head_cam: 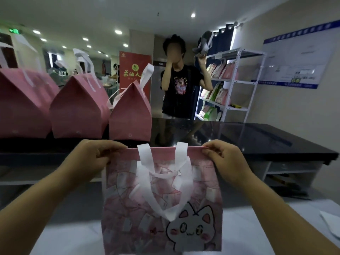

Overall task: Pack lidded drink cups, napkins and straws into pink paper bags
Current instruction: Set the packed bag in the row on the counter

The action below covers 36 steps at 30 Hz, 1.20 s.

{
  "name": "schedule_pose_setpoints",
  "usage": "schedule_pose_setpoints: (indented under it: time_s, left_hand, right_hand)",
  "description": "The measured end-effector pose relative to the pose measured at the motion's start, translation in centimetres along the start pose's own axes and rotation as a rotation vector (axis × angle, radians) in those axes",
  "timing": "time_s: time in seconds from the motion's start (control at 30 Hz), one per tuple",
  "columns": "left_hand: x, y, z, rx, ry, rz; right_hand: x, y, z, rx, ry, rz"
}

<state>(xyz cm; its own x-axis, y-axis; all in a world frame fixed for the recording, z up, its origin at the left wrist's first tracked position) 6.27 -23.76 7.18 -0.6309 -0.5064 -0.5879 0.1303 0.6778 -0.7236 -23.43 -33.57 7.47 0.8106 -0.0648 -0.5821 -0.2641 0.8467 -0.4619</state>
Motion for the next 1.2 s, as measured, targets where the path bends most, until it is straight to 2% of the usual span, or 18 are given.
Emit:
schedule_pose_setpoints:
  time_s: [0.17,0.27,0.37,0.47,0.57,0.63,0.8,0.93,1.0,1.1,1.2]
  left_hand:
    - [0.4,-6.2,-2.7,0.104,-0.104,-0.018]
    - [0.3,-10.4,-5.6,0.276,-0.198,-0.105]
    - [0.9,-13.8,-7.7,0.363,-0.288,-0.2]
    - [2.7,-16.4,-9.2,0.405,-0.266,-0.194]
    - [5.0,-18.0,-9.8,0.386,-0.183,-0.191]
    - [6.6,-18.7,-9.4,0.309,-0.124,-0.193]
    - [11.4,-18.8,-8.2,0.146,0.01,-0.098]
    - [15.7,-18.2,-6.9,0.001,0.081,0.093]
    - [16.9,-17.7,-5.9,-0.06,0.008,0.112]
    - [17.3,-17.2,-4.5,-0.09,-0.127,0.082]
    - [16.9,-16.9,-3.2,-0.136,-0.128,0.005]
  right_hand:
    - [-6.5,-2.8,2.3,-0.127,0.018,-0.182]
    - [-10.9,-5.0,3.6,-0.185,0.068,-0.321]
    - [-14.5,-7.1,4.3,-0.209,0.107,-0.444]
    - [-16.6,-8.9,5.2,-0.261,0.135,-0.529]
    - [-17.3,-10.1,5.8,-0.32,0.186,-0.632]
    - [-16.8,-10.8,5.8,-0.35,0.223,-0.69]
    - [-13.3,-12.1,4.2,-0.352,0.304,-0.709]
    - [-10.2,-13.3,0.9,-0.218,0.319,-0.62]
    - [-9.5,-14.1,-0.9,-0.168,0.227,-0.509]
    - [-8.2,-15.0,-3.3,-0.155,0.069,-0.189]
    - [-6.7,-14.9,-6.3,-0.099,0.013,0.13]
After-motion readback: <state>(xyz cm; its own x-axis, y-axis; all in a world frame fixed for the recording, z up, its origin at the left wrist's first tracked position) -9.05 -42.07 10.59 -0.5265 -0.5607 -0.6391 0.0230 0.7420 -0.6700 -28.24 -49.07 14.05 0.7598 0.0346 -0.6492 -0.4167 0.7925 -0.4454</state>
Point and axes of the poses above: each hand's wrist, its own y-axis away from the middle knuckle, its own x-axis out of the palm, z = x × y, the point moved 6 cm from there along -y, towards the middle knuckle, and after that the axes turned 12 degrees about x, right-handed, at the moved point
